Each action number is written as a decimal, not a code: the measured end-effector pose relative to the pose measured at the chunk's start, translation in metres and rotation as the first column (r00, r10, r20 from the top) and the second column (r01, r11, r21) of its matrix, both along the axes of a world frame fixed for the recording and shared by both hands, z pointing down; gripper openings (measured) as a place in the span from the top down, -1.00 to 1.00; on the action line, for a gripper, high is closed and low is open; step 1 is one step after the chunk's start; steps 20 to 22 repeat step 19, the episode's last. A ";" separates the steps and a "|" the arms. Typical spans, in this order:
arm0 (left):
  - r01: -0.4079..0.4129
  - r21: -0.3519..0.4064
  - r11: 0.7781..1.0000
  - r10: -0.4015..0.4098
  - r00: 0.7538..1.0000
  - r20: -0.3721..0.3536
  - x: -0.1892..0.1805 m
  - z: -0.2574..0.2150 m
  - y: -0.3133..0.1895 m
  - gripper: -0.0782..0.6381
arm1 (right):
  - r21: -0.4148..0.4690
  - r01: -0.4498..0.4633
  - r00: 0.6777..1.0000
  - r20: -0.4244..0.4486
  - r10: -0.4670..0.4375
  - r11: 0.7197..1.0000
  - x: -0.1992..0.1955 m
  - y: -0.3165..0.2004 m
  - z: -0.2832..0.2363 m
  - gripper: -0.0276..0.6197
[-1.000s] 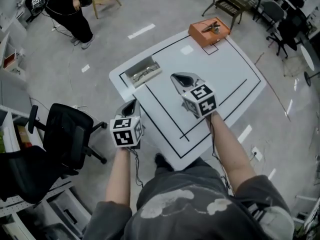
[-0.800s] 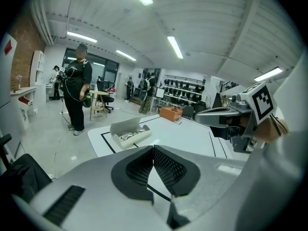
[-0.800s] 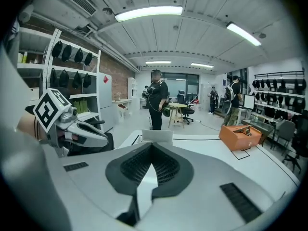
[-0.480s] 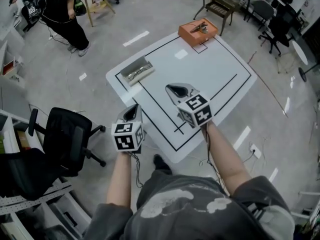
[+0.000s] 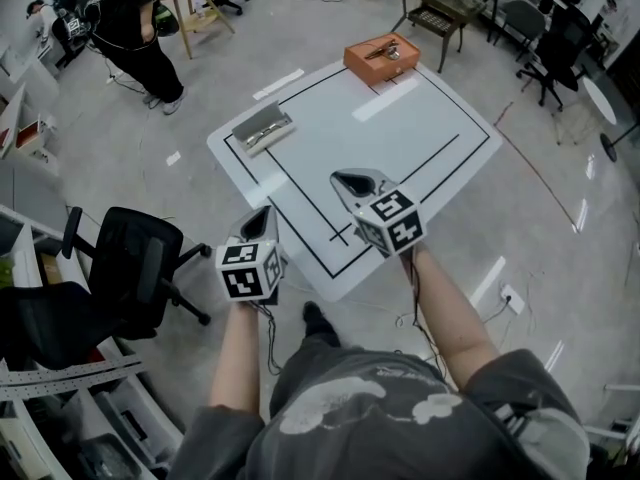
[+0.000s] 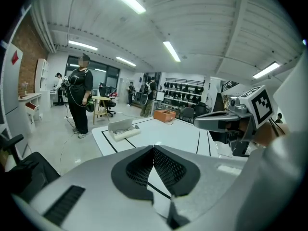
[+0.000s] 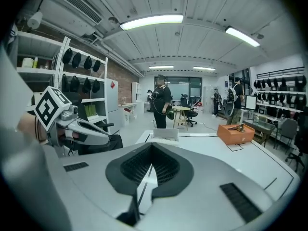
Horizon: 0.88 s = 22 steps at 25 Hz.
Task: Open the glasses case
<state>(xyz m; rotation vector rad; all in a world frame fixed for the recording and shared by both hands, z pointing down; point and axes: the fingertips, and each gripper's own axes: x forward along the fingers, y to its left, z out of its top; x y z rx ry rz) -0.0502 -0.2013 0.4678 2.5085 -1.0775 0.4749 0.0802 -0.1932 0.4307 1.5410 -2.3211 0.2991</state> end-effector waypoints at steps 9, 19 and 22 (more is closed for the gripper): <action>0.014 0.025 1.000 -0.015 1.000 0.008 0.000 -0.010 0.079 0.77 | 0.018 0.025 1.000 0.009 -0.026 1.000 0.003 0.083 -0.006 0.92; 0.035 0.020 0.999 -0.035 0.999 0.008 -0.001 -0.013 0.170 0.77 | 0.028 0.054 0.998 0.010 -0.054 0.998 0.008 0.180 -0.011 0.92; 0.035 0.020 0.999 -0.035 0.999 0.008 -0.001 -0.013 0.170 0.77 | 0.028 0.054 0.998 0.010 -0.054 0.998 0.008 0.180 -0.011 0.92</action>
